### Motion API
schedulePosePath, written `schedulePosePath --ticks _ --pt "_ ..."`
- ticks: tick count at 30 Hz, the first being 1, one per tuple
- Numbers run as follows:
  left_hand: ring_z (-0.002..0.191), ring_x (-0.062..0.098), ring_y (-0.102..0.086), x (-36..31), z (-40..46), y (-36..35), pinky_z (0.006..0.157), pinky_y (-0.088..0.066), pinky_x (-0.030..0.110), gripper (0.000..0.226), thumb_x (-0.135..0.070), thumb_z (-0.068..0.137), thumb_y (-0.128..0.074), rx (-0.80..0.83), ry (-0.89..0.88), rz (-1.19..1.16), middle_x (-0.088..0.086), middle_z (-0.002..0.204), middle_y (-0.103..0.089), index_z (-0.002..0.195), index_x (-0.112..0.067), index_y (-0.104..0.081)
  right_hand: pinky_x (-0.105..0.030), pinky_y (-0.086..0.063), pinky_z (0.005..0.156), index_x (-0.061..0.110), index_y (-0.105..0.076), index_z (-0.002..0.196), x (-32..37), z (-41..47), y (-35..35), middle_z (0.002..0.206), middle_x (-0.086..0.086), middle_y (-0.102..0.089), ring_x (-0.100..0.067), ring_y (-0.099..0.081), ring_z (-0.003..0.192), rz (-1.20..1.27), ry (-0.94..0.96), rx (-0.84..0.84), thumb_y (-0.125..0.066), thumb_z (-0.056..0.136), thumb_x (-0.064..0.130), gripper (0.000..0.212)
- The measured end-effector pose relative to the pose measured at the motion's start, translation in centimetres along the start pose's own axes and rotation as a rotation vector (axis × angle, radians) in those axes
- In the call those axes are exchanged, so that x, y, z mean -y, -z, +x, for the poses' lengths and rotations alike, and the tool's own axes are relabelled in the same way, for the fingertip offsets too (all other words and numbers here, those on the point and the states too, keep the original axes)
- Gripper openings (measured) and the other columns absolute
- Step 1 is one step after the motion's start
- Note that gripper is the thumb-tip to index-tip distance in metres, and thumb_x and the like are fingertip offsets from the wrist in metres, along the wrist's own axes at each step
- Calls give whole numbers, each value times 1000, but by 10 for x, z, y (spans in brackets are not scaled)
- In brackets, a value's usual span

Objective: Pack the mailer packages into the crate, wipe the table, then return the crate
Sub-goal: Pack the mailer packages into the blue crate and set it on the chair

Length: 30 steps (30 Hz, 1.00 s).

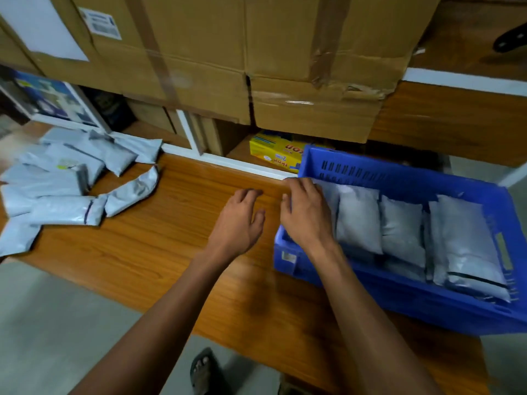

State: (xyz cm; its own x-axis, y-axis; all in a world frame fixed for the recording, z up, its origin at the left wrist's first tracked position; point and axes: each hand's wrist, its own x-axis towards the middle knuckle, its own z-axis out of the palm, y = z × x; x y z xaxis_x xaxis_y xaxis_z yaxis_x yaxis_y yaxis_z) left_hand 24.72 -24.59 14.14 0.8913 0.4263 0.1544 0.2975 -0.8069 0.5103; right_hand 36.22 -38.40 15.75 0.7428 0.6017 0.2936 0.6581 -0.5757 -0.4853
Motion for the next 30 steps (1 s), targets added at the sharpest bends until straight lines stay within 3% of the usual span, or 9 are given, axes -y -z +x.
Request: schedulePosePath --ticks 3,6,10,15,21,25,27,30 --pt "130 32 -56 83 -19 29 106 -48 44 46 -38 108 -54 -12 146 39 11 143 -57 148 -14 -54 -38 -52 95 17 -63 132 64 9 -44 129 -6 -61 -24 -56 117 83 132 15 -56 103 21 31" --pt "129 38 -55 175 -33 58 107 -45 47 48 -37 108 -56 -5 281 110 17 142 -57 148 -10 -55 -44 -53 97 16 -64 130 125 24 -106 125 -8 -61 -30 -59 113 108 175 83 -55 100 21 32" --pt "127 44 -54 294 -45 94 106 -45 52 52 -36 105 -58 16 409 199 21 142 -55 148 -8 -53 -47 -54 99 19 -62 136 200 44 -198 130 -7 -61 -29 -60 117 95 187 278 -57 102 23 35" --pt "144 49 -38 422 -54 126 115 -39 59 61 -38 102 -59 -36 571 315 26 159 -42 154 -9 -47 -47 -45 110 17 -54 145 286 67 -311 141 -10 -53 -31 -51 131 91 186 497 -56 105 26 41" --pt "161 48 -3 507 -53 129 125 -16 64 75 -61 105 -40 14 734 296 17 177 -3 169 -27 -20 -54 -27 126 18 -28 166 339 96 -423 172 -14 -22 -39 -25 155 -48 203 615 -42 111 38 60" --pt "161 47 1 512 -61 118 127 -13 66 73 -67 106 -29 11 665 283 10 178 -6 168 -28 -22 -58 -4 131 25 -16 169 341 107 -454 178 -2 -6 -37 0 163 -151 207 695 -27 113 46 61" --pt "162 44 -1 506 -70 115 127 -14 65 69 -66 107 -26 -17 609 266 7 177 -15 164 -28 -30 -59 -5 130 25 -27 167 329 104 -453 176 0 -15 -33 -3 163 -180 239 644 -25 112 48 59" --pt "162 37 -11 500 -80 113 126 -19 62 53 -60 109 -31 -66 489 190 3 168 -36 146 -27 -51 -56 -26 125 16 -62 138 308 91 -439 149 -6 -55 -32 -41 147 -60 310 475 -33 110 46 49"
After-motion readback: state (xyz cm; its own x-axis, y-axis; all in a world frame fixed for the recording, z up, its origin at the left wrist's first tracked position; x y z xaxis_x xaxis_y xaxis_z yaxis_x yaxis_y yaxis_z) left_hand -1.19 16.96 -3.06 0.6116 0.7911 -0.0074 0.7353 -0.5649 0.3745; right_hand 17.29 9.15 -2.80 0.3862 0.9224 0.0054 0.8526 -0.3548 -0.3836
